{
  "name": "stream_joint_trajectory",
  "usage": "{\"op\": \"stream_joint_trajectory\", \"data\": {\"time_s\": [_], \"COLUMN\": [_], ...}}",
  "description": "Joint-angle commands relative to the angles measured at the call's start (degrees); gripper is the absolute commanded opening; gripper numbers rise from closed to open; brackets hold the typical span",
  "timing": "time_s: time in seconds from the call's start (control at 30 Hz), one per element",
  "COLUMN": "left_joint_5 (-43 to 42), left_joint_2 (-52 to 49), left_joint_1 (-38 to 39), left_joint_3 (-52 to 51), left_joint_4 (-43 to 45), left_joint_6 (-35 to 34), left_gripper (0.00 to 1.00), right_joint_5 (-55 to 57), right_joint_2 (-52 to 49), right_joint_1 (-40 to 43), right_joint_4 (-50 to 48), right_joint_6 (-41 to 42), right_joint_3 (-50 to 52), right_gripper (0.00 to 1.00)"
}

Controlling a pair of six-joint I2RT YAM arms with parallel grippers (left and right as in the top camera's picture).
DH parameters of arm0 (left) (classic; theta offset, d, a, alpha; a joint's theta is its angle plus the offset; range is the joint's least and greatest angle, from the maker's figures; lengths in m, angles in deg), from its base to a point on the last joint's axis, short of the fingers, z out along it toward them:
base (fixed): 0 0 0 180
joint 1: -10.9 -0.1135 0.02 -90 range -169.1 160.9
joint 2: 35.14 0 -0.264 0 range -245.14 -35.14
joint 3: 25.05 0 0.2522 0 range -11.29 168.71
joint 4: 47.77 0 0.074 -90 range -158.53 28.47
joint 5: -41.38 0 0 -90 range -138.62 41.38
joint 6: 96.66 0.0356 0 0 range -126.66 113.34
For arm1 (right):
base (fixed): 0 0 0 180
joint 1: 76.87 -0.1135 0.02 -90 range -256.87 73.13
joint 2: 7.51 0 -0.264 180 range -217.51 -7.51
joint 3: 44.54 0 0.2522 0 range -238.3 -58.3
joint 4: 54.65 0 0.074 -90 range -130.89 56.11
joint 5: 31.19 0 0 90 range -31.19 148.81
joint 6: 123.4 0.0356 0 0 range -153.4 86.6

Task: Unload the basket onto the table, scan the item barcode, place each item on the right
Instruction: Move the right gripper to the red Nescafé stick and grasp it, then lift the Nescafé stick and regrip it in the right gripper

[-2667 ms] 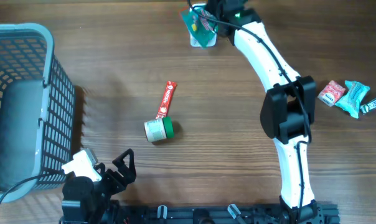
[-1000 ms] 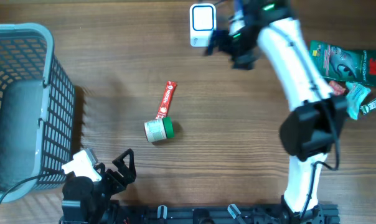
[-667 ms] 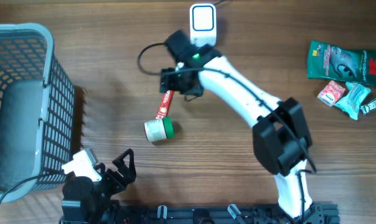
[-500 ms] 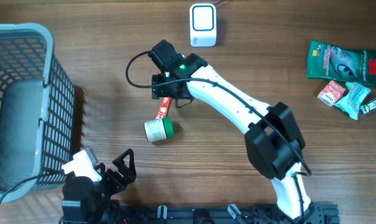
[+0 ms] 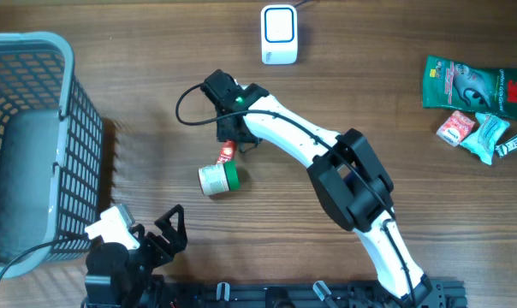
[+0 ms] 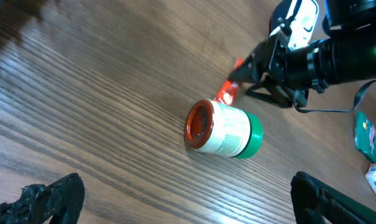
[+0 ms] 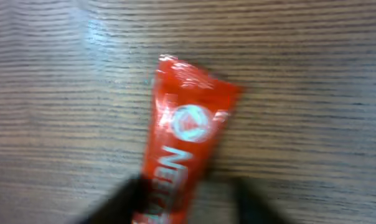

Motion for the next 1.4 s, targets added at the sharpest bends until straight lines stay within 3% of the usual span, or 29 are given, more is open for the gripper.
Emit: {"op": "stream_joint_trajectory", "data": {"time_s": [0.0, 0.23, 0.5, 0.63, 0.8, 0.93, 1.07, 1.2, 1.37], "left_joint_5": [-0.3, -0.3, -0.3, -0.3, -0.3, -0.3, -0.3, -0.3, -0.3], "left_joint_2": [0.1, 0.1, 0.1, 0.1, 0.1, 0.1, 0.1, 0.1, 0.1], "left_joint_1": [-0.3, -0.3, -0.3, -0.3, -0.3, -0.3, -0.3, -0.3, -0.3], "left_joint_3": [-0.3, -0.3, -0.3, -0.3, -0.3, -0.3, -0.3, -0.3, -0.3], "left_joint_4": [0.2, 0.2, 0.2, 0.2, 0.2, 0.2, 0.2, 0.2, 0.2], "left_joint_6": [-0.1, -0.1, -0.1, -0.1, -0.1, -0.1, -0.1, -0.1, -0.1], "left_gripper": [1.0, 1.0, 1.0, 1.0, 1.0, 1.0, 1.0, 1.0, 1.0], "right_joint_5": [0.5, 4.4, -20.0, -35.6, -58.5, -62.5, -76.8, -80.0, -85.0], "right_joint_2": [-6.0, -3.3, -1.0, -1.0, -0.8, -0.8, -0.7, -0.6, 0.2], "right_joint_1": [0.1, 7.1, 21.0, 25.4, 27.7, 27.7, 27.7, 27.7, 27.9], "right_joint_4": [4.3, 15.6, 29.6, 43.6, 45.3, 45.3, 45.3, 45.3, 45.3], "right_joint_6": [3.4, 3.6, 3.2, 3.1, -15.1, -17.7, -34.3, -37.7, -56.9], "right_joint_3": [1.0, 0.9, 0.9, 0.9, 1.1, 1.1, 1.1, 1.1, 1.1], "right_gripper": [0.04, 0.04, 0.05, 0.04, 0.04, 0.04, 0.04, 0.04, 0.04]}}
